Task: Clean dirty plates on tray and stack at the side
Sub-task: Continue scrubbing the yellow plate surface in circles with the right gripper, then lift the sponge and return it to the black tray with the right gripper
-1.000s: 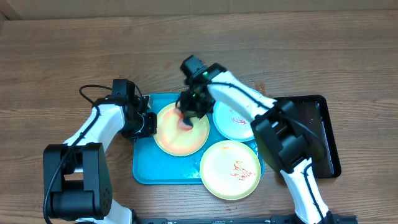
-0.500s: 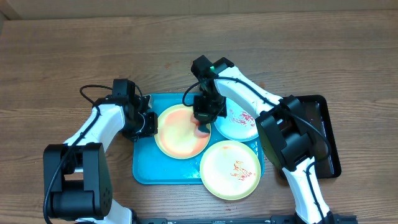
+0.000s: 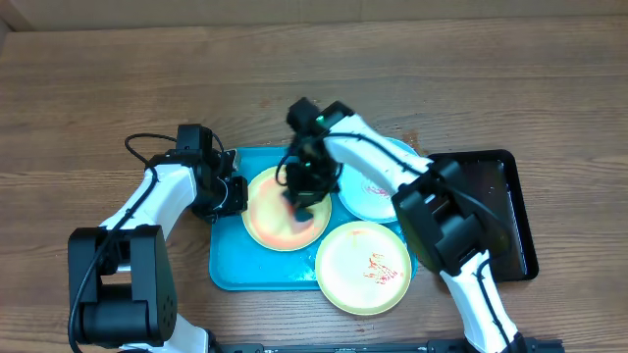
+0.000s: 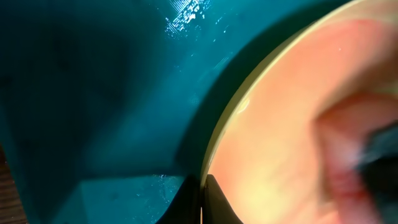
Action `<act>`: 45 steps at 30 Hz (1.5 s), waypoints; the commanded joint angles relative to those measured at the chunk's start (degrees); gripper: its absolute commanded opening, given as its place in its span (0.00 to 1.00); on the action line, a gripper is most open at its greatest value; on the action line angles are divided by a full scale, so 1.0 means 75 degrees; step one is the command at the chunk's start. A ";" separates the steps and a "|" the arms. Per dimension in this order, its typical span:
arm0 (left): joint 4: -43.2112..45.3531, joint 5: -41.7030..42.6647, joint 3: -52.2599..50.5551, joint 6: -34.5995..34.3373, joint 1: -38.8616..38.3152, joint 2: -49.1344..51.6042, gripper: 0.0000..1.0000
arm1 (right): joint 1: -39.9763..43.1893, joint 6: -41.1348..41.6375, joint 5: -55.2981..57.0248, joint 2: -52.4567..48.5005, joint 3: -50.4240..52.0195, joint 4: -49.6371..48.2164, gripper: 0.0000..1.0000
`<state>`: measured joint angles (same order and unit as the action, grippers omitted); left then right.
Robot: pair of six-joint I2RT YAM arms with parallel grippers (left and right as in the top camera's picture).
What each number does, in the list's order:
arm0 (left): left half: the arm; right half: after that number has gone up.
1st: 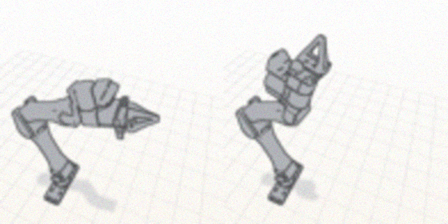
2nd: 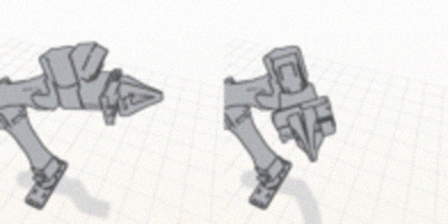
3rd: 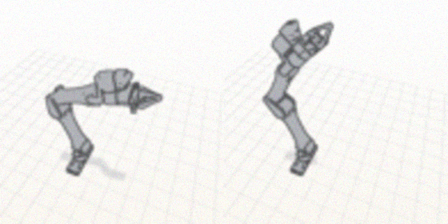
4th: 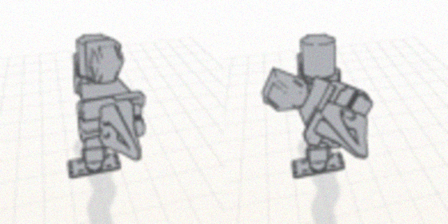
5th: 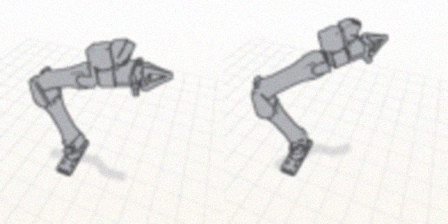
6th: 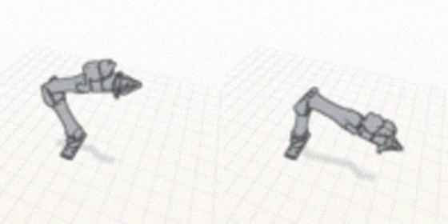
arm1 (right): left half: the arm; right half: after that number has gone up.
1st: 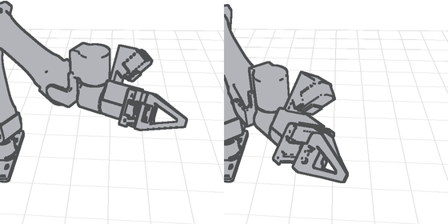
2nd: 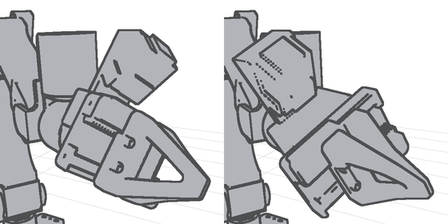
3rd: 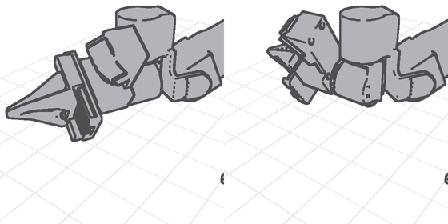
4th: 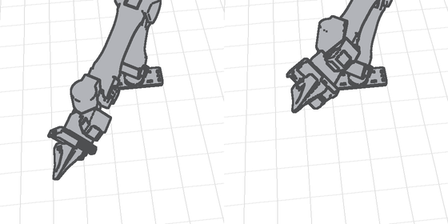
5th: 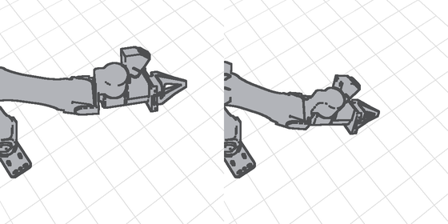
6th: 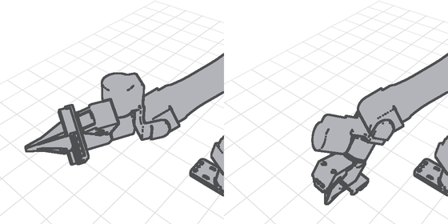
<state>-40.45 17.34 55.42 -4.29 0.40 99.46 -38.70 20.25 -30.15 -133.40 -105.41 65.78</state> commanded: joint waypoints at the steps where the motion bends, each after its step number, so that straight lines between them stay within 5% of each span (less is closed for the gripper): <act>1: 0.0058 -0.0160 -0.0041 -0.0111 0.0041 0.0076 0.04 | -0.0326 -0.0277 -0.0941 -0.0052 0.0044 -0.0280 0.04; 16: 0.0105 -0.0163 -0.0041 -0.0108 0.0041 0.0076 0.04 | -0.0102 -0.0705 -0.0691 -0.0044 -0.0137 -0.0647 0.04; 24: 0.0154 -0.0160 -0.0041 -0.0108 0.0041 0.0076 0.04 | -0.0096 -0.0571 0.2984 -0.0044 -0.2769 0.1501 0.04; 31: 0.0230 -0.0157 -0.0041 -0.0117 0.0041 0.0076 0.04 | 0.0067 0.0921 0.5712 -0.0029 -0.4913 0.4182 0.04; 45: 0.0224 -0.0128 -0.0023 -0.0289 0.0041 0.0067 0.04 | 0.2588 0.1405 0.5050 0.0172 -0.4739 0.4173 0.04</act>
<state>-39.03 16.95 55.42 -4.58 0.40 99.46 -25.36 30.02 9.28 -133.99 -140.49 97.08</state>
